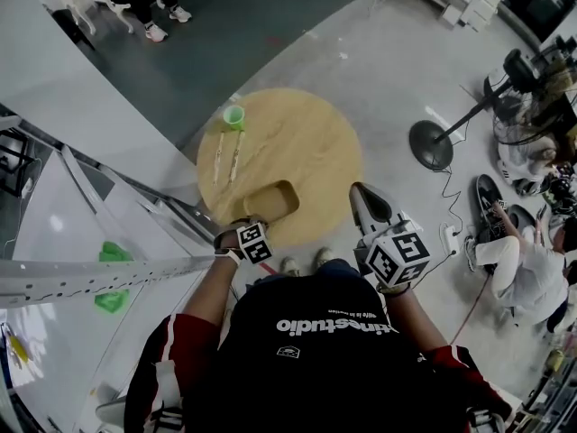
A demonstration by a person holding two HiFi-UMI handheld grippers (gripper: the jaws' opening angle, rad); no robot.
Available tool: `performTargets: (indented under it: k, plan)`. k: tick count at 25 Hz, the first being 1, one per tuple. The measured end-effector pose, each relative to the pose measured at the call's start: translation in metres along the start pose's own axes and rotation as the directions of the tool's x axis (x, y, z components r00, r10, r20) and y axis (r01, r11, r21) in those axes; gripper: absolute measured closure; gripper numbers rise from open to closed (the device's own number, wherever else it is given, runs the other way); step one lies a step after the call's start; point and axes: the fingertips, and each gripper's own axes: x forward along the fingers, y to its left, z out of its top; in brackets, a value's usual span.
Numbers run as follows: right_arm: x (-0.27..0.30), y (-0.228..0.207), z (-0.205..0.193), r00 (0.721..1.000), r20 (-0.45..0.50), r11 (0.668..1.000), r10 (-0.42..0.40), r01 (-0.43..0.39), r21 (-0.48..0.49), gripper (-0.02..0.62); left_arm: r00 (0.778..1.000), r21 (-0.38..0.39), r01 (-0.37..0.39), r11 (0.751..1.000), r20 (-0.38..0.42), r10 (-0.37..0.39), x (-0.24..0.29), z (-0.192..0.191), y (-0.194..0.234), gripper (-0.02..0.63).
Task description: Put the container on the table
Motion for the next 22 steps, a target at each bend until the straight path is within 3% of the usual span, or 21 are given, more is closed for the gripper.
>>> performTargets:
  k: [5, 8, 11, 13, 15, 18, 22]
  plan:
    - [0.003, 0.004, 0.0, 1.0, 0.002, 1.0, 0.0, 0.0, 0.001, 0.584, 0.999, -0.028, 0.006, 1.0, 0.038, -0.005, -0.005, 0.002, 0.003, 0.57]
    - [0.005, 0.007, 0.002, 1.0, 0.006, 1.0, 0.003, -0.003, -0.002, 0.584, 0.998, -0.045, 0.034, 0.998, 0.052, -0.032, -0.008, 0.001, 0.003, 0.489]
    - [0.006, 0.008, 0.002, 1.0, 0.01, 1.0, 0.007, -0.007, -0.003, 0.584, 0.996, -0.056, 0.056, 0.997, 0.065, -0.053, -0.011, -0.001, 0.001, 0.459]
    - [0.008, 0.01, 0.002, 1.0, 0.009, 1.0, 0.013, -0.012, -0.009, 0.584, 0.994, -0.089, 0.057, 0.994, 0.103, -0.048, -0.019, 0.001, 0.003, 0.456]
    - [0.01, 0.011, 0.003, 1.0, 0.006, 1.0, 0.021, -0.02, -0.016, 0.584, 0.981, -0.168, 0.051, 0.984, 0.191, -0.018, -0.039, 0.013, 0.014, 0.457]
    - [0.015, 0.011, 0.004, 1.0, -0.001, 0.999, 0.025, -0.025, -0.022, 0.584, 0.924, -0.324, 0.066, 0.944, 0.377, 0.065, -0.087, 0.038, 0.041, 0.457]
    - [0.023, 0.016, 0.011, 0.999, 0.007, 0.999, 0.036, -0.036, -0.037, 0.584, 0.786, -0.459, 0.113, 0.881, 0.583, 0.203, -0.169, 0.067, 0.077, 0.459]
